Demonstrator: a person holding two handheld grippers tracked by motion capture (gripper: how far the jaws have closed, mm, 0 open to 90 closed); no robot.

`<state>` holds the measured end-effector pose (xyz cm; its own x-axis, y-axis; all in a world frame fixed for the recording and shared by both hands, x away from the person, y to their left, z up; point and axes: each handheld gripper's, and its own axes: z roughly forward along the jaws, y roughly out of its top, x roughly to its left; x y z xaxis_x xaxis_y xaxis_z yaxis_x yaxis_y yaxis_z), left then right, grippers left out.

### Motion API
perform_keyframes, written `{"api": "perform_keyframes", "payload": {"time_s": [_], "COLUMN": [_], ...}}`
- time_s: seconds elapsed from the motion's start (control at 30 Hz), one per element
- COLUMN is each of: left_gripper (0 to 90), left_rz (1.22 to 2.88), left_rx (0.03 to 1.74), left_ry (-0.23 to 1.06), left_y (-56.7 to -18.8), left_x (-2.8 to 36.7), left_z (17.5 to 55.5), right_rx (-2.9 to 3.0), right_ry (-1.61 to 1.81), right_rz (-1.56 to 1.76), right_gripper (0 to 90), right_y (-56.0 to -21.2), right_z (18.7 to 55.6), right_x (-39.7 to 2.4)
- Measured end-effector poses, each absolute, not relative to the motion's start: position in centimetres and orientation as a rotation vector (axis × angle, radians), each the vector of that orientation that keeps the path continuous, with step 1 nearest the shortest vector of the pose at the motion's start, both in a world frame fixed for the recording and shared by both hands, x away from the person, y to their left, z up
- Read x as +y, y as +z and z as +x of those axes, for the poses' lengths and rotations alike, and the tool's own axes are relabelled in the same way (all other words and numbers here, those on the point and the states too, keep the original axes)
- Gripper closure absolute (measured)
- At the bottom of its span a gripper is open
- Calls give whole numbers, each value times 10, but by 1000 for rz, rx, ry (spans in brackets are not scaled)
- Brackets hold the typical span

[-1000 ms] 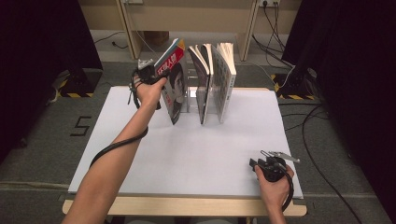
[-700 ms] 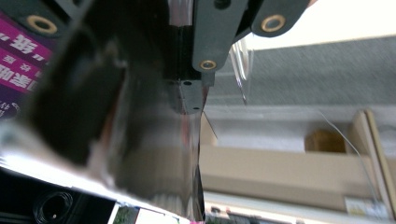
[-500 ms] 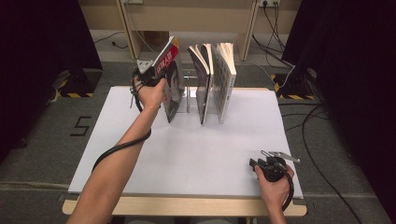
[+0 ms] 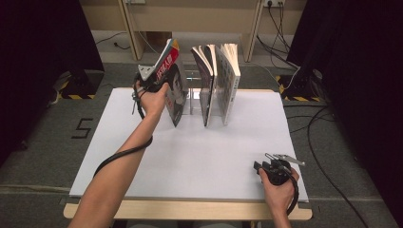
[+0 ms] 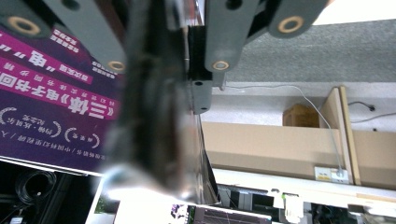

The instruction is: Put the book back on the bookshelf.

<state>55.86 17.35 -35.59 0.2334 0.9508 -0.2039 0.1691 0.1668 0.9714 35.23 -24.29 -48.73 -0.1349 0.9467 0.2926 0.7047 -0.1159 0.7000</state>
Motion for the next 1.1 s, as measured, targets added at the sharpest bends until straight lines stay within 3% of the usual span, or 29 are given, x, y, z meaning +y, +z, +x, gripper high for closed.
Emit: {"api": "perform_keyframes", "payload": {"time_s": [0.33,0.67,1.1], "left_gripper": [609,538,510], "left_rz": [1286,1293,1301], "left_rx": [1238,1272,1275], "left_ry": [798,758,722], "left_y": [-356,-360,-362], "left_x": [176,180,182], "left_z": [558,557,551], "right_rx": [1852,1853,1852], "right_ry": [1107,1110,1111], "right_rz": [1812,1805,1816], "right_gripper": [587,588,588], "right_y": [-487,-487,-487], "right_z": [352,352,352], "right_x": [-244,-244,-243]}}
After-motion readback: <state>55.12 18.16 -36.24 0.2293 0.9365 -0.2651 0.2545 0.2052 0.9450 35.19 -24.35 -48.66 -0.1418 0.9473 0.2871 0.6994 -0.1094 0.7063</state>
